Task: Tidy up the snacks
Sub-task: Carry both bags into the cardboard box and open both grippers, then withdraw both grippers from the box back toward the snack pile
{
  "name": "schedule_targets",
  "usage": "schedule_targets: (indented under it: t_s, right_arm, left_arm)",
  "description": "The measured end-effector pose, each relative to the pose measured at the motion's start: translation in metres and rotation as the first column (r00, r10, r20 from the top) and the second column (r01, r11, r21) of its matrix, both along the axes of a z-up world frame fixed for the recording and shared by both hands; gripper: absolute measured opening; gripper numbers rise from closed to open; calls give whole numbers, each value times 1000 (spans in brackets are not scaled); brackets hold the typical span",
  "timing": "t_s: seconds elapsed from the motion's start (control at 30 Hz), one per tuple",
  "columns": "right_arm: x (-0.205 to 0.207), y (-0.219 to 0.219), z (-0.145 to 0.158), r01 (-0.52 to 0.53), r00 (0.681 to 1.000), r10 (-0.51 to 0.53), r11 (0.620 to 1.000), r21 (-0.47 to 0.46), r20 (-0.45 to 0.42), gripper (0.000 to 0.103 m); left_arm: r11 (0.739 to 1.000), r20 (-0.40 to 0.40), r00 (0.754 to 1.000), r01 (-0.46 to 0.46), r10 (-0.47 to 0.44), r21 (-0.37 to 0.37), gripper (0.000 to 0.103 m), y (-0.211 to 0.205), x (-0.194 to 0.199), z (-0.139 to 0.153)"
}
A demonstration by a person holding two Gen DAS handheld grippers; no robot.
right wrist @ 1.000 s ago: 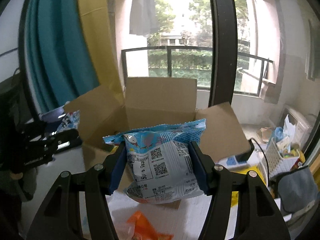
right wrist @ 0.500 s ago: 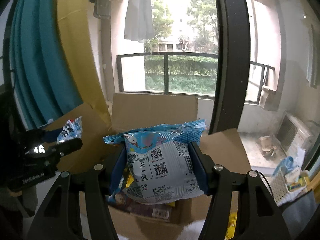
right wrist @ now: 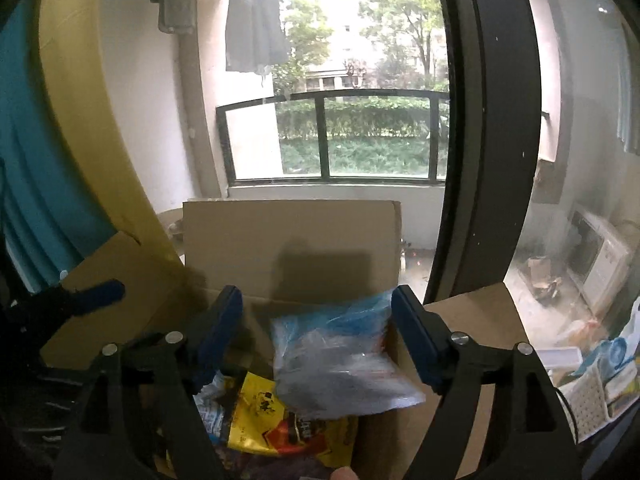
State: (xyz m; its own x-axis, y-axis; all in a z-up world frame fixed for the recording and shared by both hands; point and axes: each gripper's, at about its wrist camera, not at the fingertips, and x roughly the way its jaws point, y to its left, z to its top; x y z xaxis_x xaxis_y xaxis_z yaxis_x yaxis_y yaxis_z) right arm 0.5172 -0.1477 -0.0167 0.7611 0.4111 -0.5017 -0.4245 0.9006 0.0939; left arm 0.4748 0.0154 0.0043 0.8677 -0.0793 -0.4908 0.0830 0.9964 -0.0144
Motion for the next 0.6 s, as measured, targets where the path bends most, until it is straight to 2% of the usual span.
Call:
schedule_targets:
  t_s: [0.27,0.6]
  right_arm:
    - [-22,-2,4,-21,1000,21,999,-28,-1,80]
    - [-70,-12,19,-22,1000,22,999,-30,10,80]
  left_arm:
    - [1000,9,1000,-2,2,5,83,-2,-24,8]
    - [1000,50,999,13,-12,-19,83,-5,-92,20]
